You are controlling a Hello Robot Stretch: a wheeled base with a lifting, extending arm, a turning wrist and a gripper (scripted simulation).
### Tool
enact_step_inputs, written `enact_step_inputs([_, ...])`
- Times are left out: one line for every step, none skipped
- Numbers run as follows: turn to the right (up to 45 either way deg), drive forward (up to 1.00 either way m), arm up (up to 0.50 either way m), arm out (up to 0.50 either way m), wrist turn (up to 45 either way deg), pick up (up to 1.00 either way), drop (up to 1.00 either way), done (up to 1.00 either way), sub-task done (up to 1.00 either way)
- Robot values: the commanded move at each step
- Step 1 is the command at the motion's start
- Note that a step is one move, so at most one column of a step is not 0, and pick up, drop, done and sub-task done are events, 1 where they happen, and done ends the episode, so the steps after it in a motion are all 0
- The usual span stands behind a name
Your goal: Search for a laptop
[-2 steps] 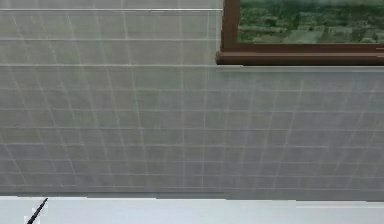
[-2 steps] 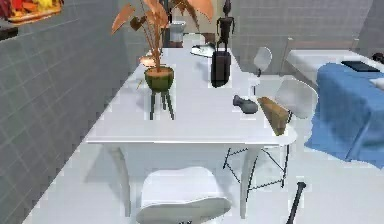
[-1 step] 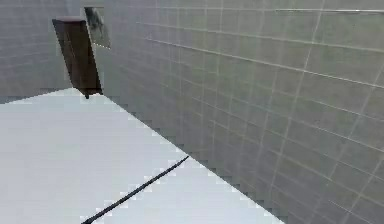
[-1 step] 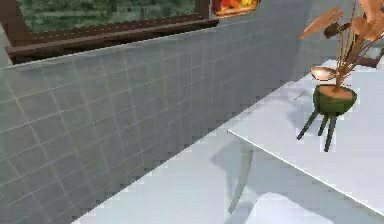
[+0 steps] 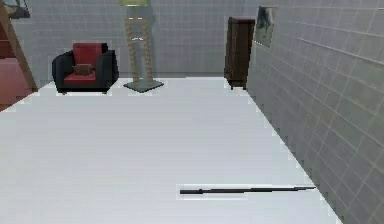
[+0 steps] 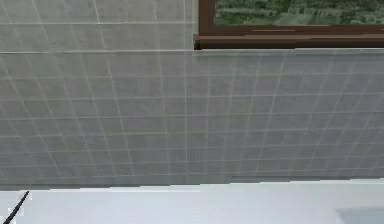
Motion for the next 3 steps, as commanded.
enact_step_inputs([0.0, 0.75, 0.00, 0.00, 0.0, 0.00, 0.00, 0.00, 0.00])
enact_step_inputs([45.0, 0.00, 0.00, 0.00, 0.0, 0.00, 0.00, 0.00, 0.00])
enact_step_inputs([45.0, 0.00, 0.00, 0.00, 0.0, 0.00, 0.00, 0.00, 0.00])
